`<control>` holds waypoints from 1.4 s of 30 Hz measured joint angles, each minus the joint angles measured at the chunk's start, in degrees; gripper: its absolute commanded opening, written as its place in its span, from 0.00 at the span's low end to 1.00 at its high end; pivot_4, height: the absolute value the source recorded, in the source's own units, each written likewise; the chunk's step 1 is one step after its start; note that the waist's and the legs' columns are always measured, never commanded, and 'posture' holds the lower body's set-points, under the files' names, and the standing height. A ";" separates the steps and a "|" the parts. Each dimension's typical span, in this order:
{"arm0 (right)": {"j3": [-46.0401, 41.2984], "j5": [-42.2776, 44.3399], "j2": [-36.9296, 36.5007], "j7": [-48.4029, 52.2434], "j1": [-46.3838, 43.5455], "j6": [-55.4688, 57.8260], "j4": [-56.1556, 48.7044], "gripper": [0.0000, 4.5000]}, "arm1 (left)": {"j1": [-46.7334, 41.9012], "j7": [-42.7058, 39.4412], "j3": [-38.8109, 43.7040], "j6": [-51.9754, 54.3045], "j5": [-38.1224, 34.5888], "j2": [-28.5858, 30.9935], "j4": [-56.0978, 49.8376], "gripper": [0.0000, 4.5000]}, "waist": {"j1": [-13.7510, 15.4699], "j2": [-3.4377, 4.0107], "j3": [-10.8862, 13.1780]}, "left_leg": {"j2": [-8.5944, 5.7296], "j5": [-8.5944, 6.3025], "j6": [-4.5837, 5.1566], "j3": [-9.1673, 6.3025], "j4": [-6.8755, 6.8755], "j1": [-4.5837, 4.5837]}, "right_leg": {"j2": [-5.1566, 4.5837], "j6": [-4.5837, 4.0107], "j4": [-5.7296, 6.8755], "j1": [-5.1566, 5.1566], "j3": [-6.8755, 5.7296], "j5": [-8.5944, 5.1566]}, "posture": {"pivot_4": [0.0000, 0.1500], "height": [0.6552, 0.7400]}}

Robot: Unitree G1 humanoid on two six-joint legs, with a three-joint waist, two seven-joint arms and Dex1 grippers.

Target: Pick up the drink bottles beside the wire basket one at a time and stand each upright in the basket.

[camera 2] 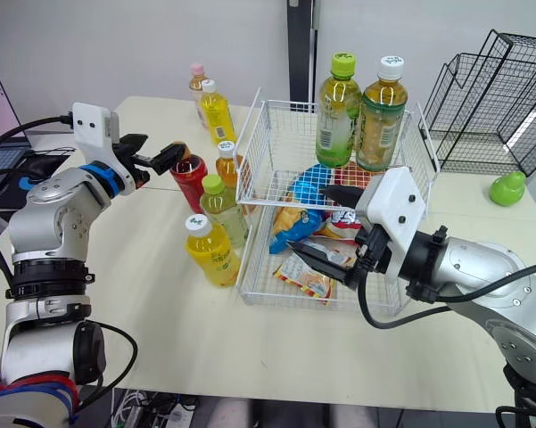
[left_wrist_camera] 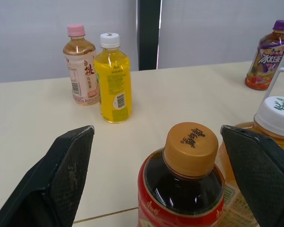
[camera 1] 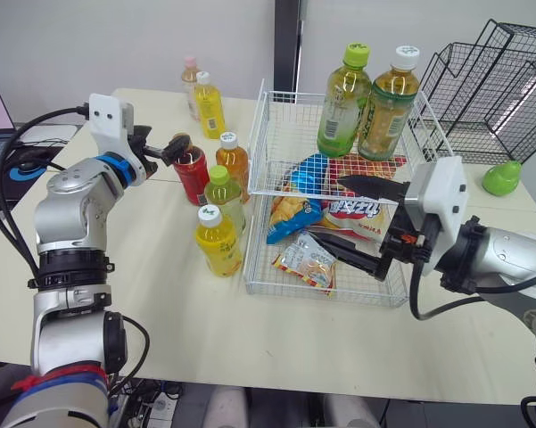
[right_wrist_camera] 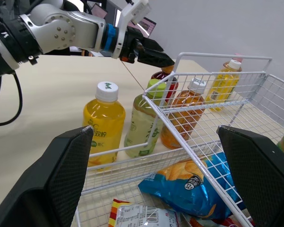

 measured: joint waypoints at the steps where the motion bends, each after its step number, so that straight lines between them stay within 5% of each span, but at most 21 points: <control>1: -0.26 0.34 0.17 -0.51 0.00 0.00 -0.16 1.00 | -0.07 0.03 -0.24 -0.25 0.23 -0.32 0.32 0.99 | -0.02 0.00 0.00 | 0.00 0.00 0.00 0.00 0.00 0.00 | 0.00 0.00 0.00 0.00 0.01 0.00 | 1.00 0.77; 8: -0.26 1.06 1.06 -2.17 -0.01 0.02 -1.10 1.00 | -1.14 -0.27 -1.74 -1.22 1.69 -1.03 3.50 0.99 | -0.03 0.00 0.00 | -0.02 0.00 0.00 0.00 -0.02 -0.01 | 0.02 0.00 -0.02 -0.02 -0.01 0.00 | 1.00 0.77; 12: -0.21 1.05 1.38 -2.45 -0.01 0.02 -1.27 1.00 | -2.53 -0.41 -1.77 -2.54 2.25 -1.62 5.47 0.81 | 0.00 0.00 0.00 | -0.02 0.00 0.00 0.01 -0.02 -0.01 | 0.01 0.00 -0.02 -0.01 0.01 0.00 | 1.00 0.77; 20: -0.19 0.15 1.46 -3.47 0.01 0.02 -1.37 1.00 | -2.81 -2.16 -2.64 -3.49 2.35 -1.95 6.70 0.30 | -0.09 0.00 0.00 | -0.01 0.00 0.00 0.00 -0.04 -0.01 | 0.02 0.00 -0.03 -0.02 0.00 0.00 | 1.00 0.77; 34: -2.76 -3.62 0.78 -2.68 5.62 -2.84 -4.03 1.00 | -3.40 -11.73 -2.80 1.21 1.70 5.75 5.60 0.30 | -0.18 -0.01 0.03 | 0.02 0.00 -0.01 0.02 -0.13 -0.12 | 0.11 0.00 -0.07 -0.19 0.01 0.00 | 1.00 0.77; 42: -6.98 -5.31 0.39 0.79 7.46 -6.89 -3.52 1.00 | -18.23 -25.99 -5.73 4.28 0.40 13.48 7.84 0.30 | 0.21 -0.06 0.05 | -0.01 0.01 -0.01 -0.08 0.01 -0.52 | 0.15 0.00 -0.10 -0.43 -0.10 -0.01 | 1.00 0.77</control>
